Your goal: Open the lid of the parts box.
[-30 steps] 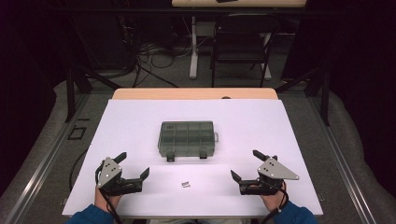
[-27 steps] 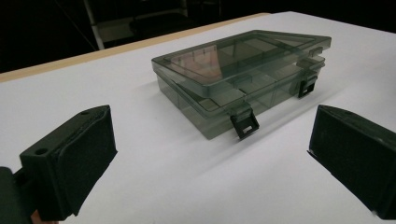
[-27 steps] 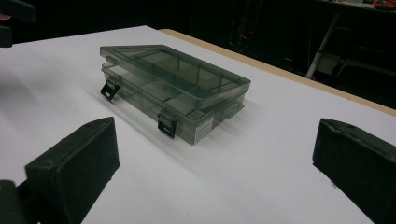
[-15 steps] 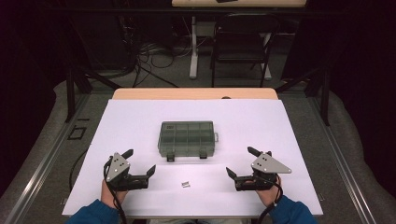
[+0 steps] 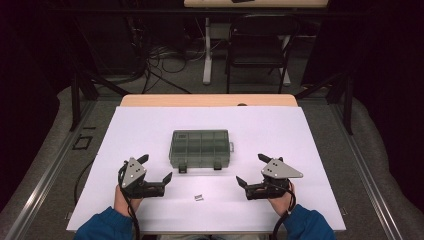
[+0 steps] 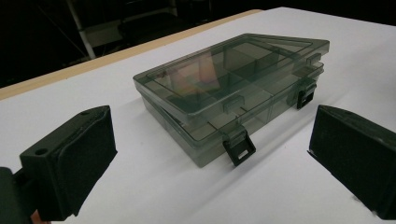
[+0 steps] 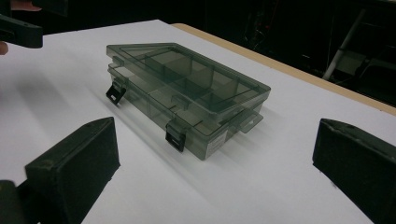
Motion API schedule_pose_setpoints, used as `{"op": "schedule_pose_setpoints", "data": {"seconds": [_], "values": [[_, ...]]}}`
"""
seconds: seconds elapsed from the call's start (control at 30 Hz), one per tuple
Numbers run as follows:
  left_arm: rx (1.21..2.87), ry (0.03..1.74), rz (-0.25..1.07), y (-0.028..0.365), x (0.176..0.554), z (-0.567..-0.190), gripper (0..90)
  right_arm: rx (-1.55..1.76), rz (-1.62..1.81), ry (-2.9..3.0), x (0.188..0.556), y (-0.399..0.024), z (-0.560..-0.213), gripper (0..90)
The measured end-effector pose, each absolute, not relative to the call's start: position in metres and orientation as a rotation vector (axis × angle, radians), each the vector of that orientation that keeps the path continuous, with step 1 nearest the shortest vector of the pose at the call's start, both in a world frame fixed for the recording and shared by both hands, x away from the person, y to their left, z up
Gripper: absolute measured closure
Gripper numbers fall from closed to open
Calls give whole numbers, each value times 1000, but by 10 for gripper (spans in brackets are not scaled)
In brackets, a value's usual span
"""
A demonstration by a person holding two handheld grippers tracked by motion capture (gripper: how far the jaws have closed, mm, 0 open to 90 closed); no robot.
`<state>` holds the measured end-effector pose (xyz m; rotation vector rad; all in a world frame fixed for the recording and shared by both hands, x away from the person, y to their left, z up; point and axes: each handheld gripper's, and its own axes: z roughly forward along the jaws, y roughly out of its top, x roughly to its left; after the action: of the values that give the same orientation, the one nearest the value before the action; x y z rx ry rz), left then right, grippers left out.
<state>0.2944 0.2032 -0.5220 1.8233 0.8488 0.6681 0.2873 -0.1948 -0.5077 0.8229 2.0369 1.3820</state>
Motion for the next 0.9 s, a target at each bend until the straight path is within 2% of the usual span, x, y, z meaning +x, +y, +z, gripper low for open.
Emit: {"op": "schedule_pose_setpoints", "data": {"seconds": [0.9], "values": [[1907,835,631,187,330,-528,0,816,1326,2128,329,-170,-512,0]]}}
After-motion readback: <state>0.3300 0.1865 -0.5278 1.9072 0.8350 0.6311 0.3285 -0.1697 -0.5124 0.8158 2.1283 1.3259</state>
